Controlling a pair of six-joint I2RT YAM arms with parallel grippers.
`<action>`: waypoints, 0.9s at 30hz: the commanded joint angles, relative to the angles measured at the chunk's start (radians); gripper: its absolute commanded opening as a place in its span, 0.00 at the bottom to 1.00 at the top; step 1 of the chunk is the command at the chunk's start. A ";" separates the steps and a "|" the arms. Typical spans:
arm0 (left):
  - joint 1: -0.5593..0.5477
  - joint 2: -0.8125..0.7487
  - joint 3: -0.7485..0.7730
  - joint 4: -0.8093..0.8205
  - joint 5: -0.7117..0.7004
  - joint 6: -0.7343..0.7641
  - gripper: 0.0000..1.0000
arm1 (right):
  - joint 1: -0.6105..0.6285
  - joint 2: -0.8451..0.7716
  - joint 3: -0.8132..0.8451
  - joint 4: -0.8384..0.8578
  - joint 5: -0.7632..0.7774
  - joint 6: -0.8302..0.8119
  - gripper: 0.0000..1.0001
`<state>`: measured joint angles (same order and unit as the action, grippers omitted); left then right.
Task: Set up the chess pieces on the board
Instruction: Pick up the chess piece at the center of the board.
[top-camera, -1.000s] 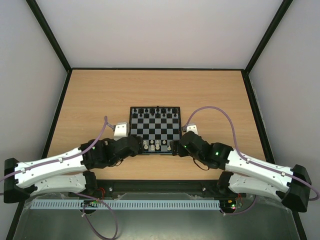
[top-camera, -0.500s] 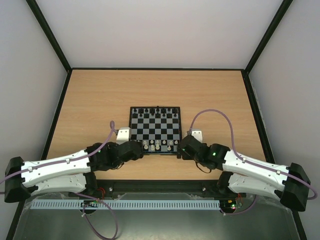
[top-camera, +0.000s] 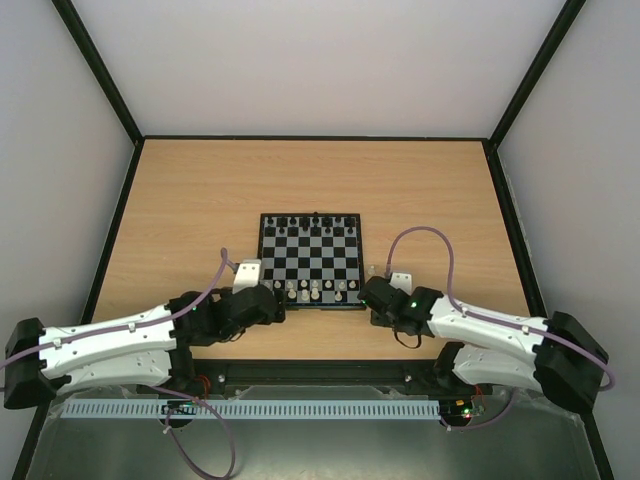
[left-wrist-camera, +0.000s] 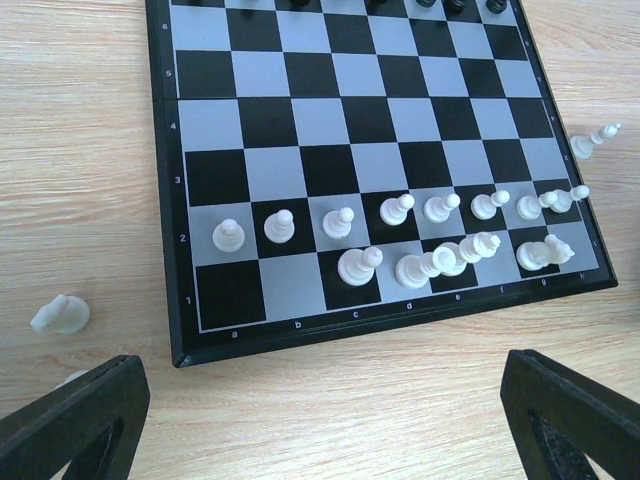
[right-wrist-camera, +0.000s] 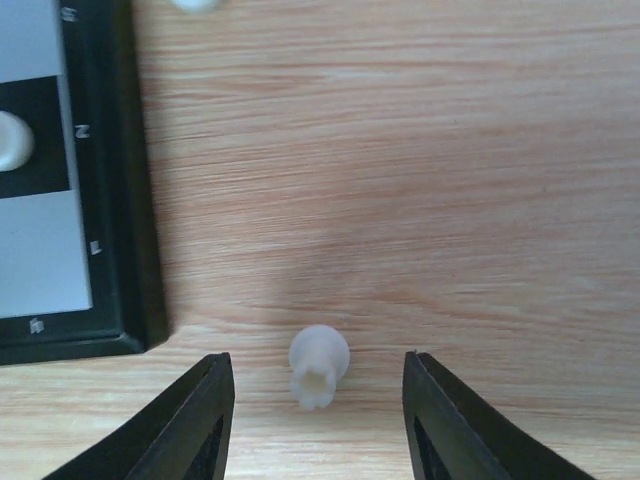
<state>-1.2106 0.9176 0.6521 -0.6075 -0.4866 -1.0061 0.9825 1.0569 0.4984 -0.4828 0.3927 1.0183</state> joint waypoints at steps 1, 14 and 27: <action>-0.004 -0.035 -0.026 0.014 0.006 0.024 0.99 | -0.021 0.070 -0.002 0.017 -0.021 0.007 0.45; -0.001 -0.119 -0.052 -0.011 0.003 0.023 0.99 | -0.027 0.100 0.059 -0.017 -0.031 -0.011 0.02; 0.001 -0.089 -0.049 0.016 0.000 0.029 0.99 | 0.000 0.189 0.242 -0.044 -0.037 -0.109 0.02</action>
<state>-1.2106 0.8265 0.6136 -0.5949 -0.4770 -0.9878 0.9768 1.1877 0.6998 -0.4915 0.3553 0.9516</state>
